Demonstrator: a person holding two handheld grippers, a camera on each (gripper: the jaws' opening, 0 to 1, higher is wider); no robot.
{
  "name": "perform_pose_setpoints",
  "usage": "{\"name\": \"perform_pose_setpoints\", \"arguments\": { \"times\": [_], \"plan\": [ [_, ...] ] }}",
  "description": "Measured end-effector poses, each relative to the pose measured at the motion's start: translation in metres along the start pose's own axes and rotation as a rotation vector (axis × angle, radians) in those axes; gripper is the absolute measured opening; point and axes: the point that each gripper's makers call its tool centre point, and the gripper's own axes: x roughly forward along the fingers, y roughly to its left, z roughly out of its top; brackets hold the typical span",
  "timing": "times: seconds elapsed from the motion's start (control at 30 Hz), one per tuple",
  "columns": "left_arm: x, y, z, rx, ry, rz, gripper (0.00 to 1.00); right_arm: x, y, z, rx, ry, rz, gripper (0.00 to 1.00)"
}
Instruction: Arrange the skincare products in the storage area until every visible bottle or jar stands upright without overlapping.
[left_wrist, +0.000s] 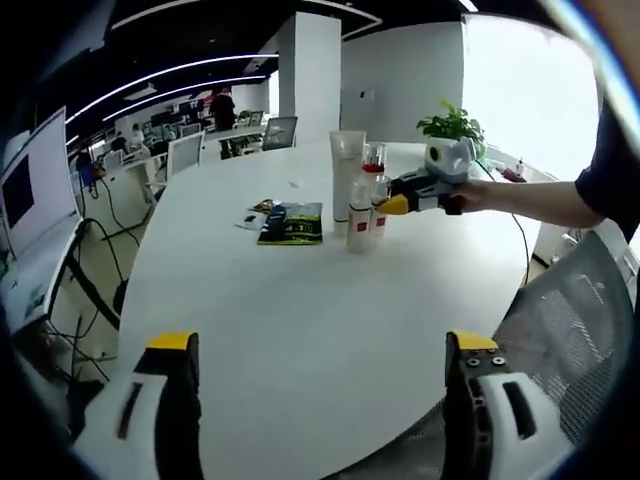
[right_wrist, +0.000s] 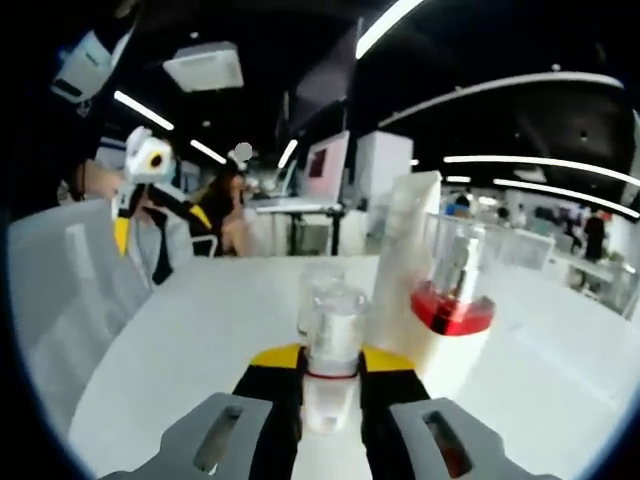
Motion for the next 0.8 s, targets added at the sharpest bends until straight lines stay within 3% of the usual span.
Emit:
{"name": "perform_pose_setpoints", "arguments": {
  "times": [0.1, 0.57, 0.8],
  "plan": [
    [0.000, 0.000, -0.002, -0.001, 0.008, -0.001, 0.97, 0.001, 0.000, -0.009, 0.003, 0.034, 0.008, 0.15],
    [0.001, 0.000, -0.003, -0.007, 0.015, -0.005, 0.98, 0.001, -0.006, -0.016, 0.021, 0.052, -0.004, 0.18],
    [0.000, 0.000, -0.004, -0.014, 0.015, -0.004, 0.98, -0.010, -0.004, -0.022, 0.030, 0.108, -0.020, 0.22]
  ]
}}
